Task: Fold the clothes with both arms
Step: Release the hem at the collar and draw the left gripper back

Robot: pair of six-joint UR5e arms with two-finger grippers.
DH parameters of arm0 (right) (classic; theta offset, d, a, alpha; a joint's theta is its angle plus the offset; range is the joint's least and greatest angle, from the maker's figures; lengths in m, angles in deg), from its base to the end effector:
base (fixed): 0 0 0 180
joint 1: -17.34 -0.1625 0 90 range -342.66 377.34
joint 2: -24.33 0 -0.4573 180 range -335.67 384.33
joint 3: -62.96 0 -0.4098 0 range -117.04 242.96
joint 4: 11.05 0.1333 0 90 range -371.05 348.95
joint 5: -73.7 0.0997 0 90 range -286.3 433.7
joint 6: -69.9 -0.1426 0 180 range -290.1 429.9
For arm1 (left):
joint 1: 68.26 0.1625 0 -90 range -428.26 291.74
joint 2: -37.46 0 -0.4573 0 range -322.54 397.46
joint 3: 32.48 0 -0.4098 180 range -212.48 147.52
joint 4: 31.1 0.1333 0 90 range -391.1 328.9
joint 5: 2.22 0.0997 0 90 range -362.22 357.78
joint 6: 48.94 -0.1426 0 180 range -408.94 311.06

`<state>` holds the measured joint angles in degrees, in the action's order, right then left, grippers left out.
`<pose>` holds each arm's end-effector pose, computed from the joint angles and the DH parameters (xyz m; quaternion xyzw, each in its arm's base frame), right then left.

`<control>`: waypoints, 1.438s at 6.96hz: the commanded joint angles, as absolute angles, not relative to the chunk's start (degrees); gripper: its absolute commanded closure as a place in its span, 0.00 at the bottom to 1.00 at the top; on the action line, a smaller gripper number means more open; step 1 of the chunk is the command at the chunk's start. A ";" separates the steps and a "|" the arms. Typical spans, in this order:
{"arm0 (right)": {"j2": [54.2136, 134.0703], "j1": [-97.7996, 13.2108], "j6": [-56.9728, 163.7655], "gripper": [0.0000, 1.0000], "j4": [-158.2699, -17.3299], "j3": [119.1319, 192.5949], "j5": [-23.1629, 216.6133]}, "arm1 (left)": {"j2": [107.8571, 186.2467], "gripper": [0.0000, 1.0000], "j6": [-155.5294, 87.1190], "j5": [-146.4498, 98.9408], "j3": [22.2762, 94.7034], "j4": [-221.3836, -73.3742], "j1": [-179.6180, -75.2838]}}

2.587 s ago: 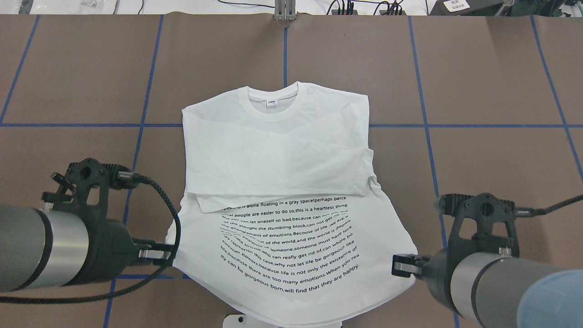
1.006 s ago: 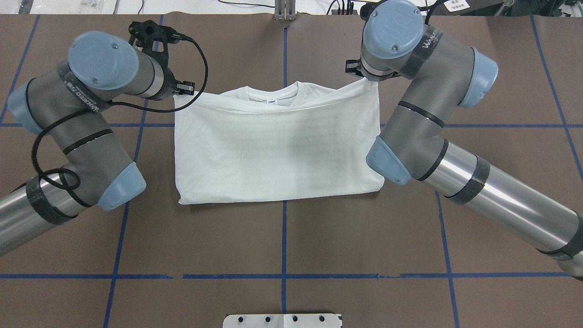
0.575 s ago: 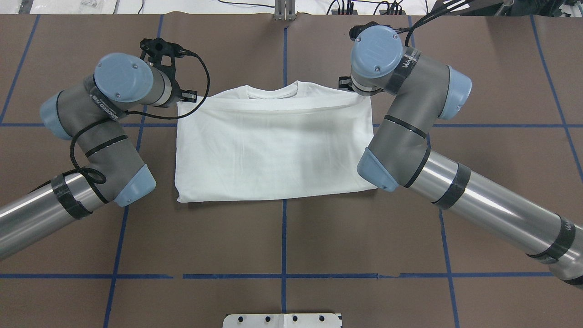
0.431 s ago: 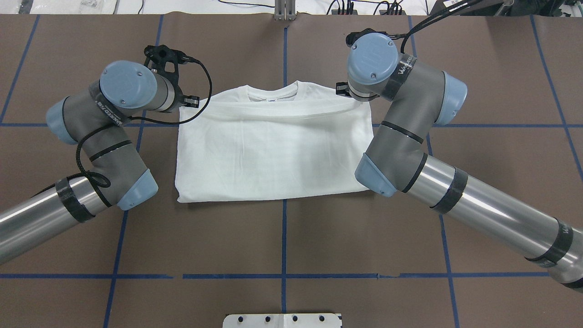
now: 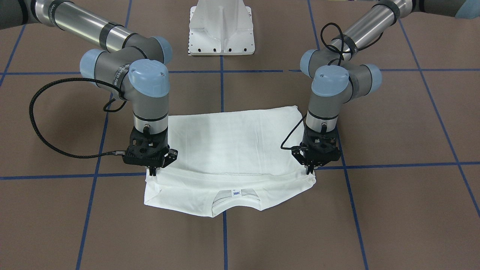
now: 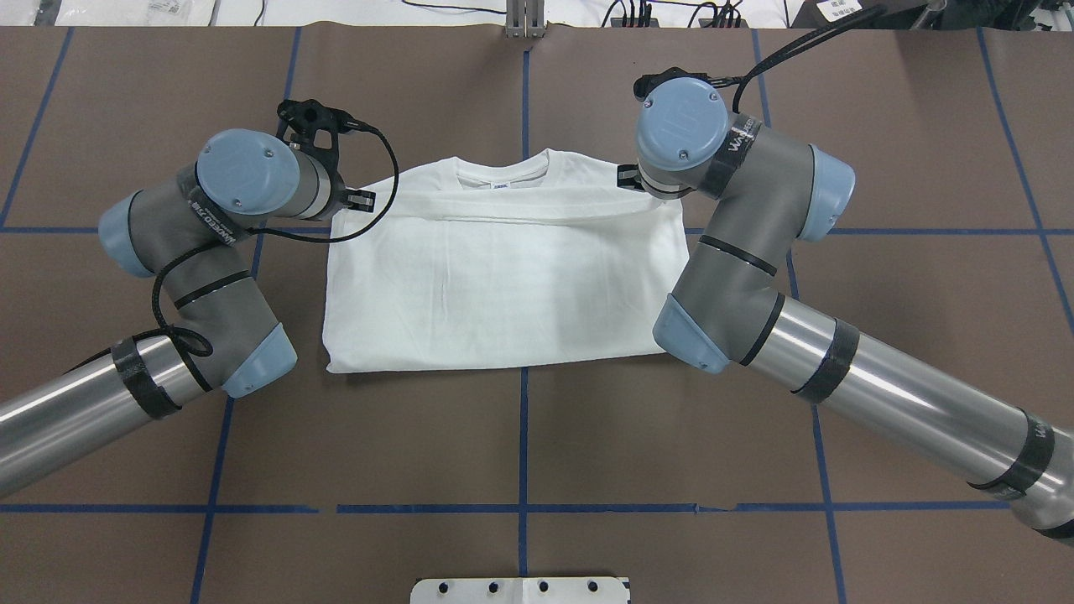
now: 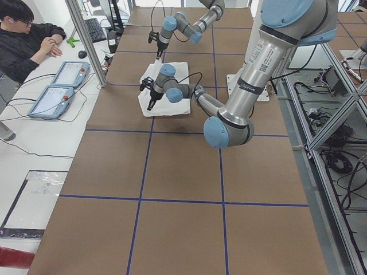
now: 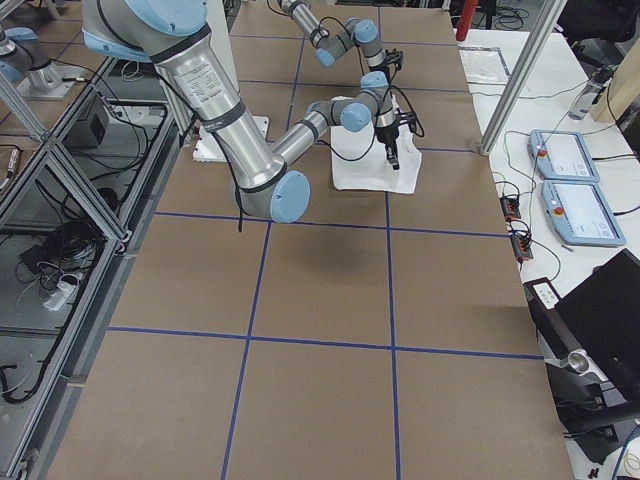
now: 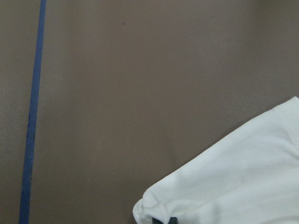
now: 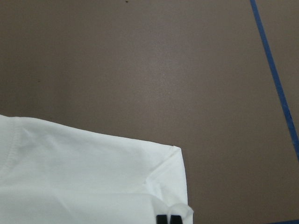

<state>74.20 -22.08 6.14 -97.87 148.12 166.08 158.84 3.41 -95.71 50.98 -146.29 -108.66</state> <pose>-0.5340 -0.6038 0.3249 0.1621 -0.2874 0.1015 0.9385 0.5156 -0.6025 0.3958 0.2447 0.3457 -0.0089 0.9058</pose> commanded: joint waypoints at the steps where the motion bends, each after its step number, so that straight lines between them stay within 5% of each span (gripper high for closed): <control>1: 74.00 -22.30 6.35 0.00 -97.80 148.82 166.34 | 158.05 0.00 2.23 -96.35 52.06 -149.81 -108.86; 6: 75.75 -24.32 11.63 0.00 -97.71 153.83 169.94 | 142.07 0.00 11.56 -98.14 72.43 -150.81 -101.35; 10: 75.75 -24.41 11.63 0.00 -97.71 154.19 169.77 | 140.21 0.01 17.25 -93.54 72.20 -150.63 -93.92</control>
<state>75.76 -24.41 11.65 -97.71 154.15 169.83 140.95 16.80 -93.79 72.29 -150.69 -94.74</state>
